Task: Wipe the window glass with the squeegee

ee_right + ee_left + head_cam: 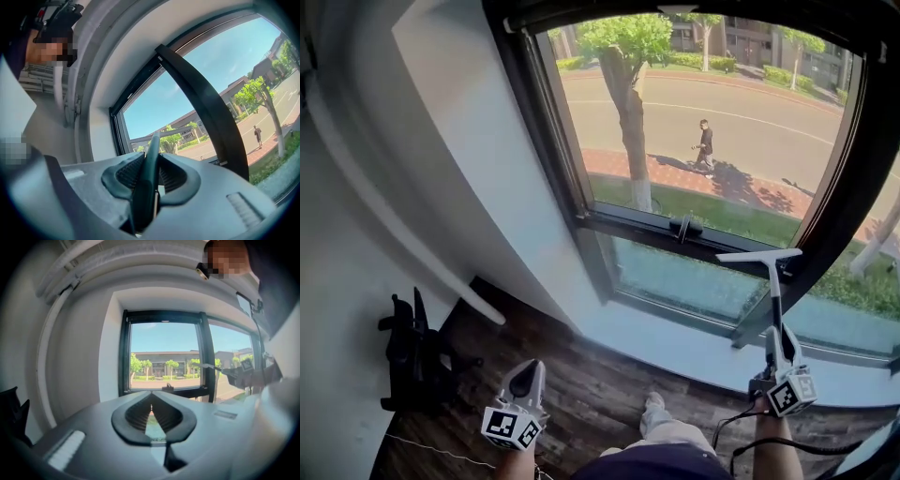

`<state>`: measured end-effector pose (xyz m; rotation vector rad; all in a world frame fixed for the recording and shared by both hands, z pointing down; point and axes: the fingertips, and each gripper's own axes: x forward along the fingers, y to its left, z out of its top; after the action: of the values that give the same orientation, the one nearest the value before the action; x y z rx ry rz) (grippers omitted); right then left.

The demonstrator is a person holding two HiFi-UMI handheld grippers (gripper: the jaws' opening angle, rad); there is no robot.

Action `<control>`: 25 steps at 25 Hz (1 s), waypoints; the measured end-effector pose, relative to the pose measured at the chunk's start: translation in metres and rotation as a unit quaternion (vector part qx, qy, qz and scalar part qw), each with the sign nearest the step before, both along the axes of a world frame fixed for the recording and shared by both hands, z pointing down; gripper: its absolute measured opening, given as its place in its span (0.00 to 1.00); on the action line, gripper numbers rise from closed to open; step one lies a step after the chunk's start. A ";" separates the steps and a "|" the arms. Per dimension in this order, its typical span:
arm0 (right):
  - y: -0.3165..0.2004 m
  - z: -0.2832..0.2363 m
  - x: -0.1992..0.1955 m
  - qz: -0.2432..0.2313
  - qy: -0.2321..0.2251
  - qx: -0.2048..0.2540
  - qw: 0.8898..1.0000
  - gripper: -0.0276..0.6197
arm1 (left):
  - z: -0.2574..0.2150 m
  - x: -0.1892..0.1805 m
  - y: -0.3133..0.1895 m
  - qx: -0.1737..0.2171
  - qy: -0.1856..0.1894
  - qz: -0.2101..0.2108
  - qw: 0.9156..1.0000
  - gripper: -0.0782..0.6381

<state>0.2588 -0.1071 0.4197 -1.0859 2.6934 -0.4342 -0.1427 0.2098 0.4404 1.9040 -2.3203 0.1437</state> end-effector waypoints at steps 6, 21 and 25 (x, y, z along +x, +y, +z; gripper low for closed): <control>-0.056 0.007 -0.018 0.013 -0.001 -0.003 1.000 0.20 | -0.019 -0.031 -0.077 0.001 -0.012 0.009 1.000 0.10; -0.122 0.013 -0.029 0.048 -0.005 0.008 0.999 0.20 | -0.019 -0.064 -0.226 0.001 -0.004 0.081 0.997 0.10; -0.122 0.019 -0.019 0.093 -0.001 0.007 0.996 0.20 | -0.024 -0.074 -0.272 0.018 -0.021 0.131 0.991 0.10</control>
<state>0.2399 -0.2291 0.4390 -1.3168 2.5587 -0.3835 -0.2166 -0.0620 0.4159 2.2375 -2.0999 0.1702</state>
